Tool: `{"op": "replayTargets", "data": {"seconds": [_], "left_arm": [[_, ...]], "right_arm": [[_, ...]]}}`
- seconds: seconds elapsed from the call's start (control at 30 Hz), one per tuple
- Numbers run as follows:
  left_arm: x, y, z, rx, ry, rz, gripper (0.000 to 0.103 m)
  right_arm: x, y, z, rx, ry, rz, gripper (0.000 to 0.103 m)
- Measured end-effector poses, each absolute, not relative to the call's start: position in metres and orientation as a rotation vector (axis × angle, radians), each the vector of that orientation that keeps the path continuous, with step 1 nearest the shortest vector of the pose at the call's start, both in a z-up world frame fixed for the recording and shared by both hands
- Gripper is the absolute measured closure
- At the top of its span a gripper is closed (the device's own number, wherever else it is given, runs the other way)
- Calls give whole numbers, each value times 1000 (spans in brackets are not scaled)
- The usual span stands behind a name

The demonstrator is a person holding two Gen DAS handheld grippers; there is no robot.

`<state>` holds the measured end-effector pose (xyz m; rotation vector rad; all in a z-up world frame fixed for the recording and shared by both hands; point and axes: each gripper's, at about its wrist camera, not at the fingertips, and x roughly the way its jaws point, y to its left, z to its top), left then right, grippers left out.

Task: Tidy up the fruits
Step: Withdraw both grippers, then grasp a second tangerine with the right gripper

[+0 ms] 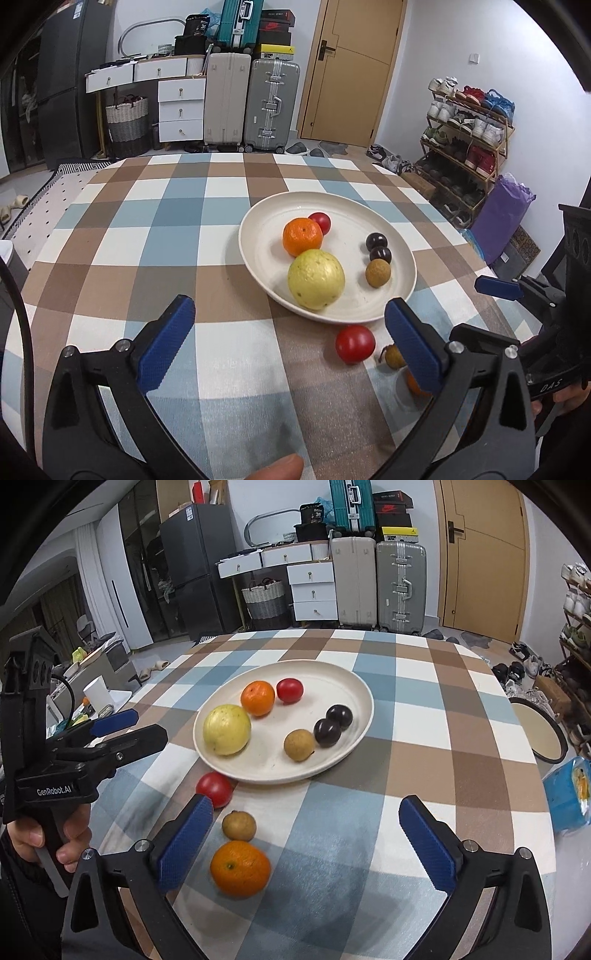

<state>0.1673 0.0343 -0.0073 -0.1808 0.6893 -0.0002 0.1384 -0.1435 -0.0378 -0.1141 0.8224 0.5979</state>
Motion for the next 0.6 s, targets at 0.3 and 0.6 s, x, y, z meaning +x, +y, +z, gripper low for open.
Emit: {"op": "replayTargets", "data": {"seconds": [0.3, 0.6], "left_arm": [[153, 18, -22, -153, 724, -15, 1], [155, 13, -33, -169, 738, -65, 1]], "right_arm": [[122, -141, -54, -122, 882, 613, 0], [110, -137, -66, -149, 908, 623, 0]]}}
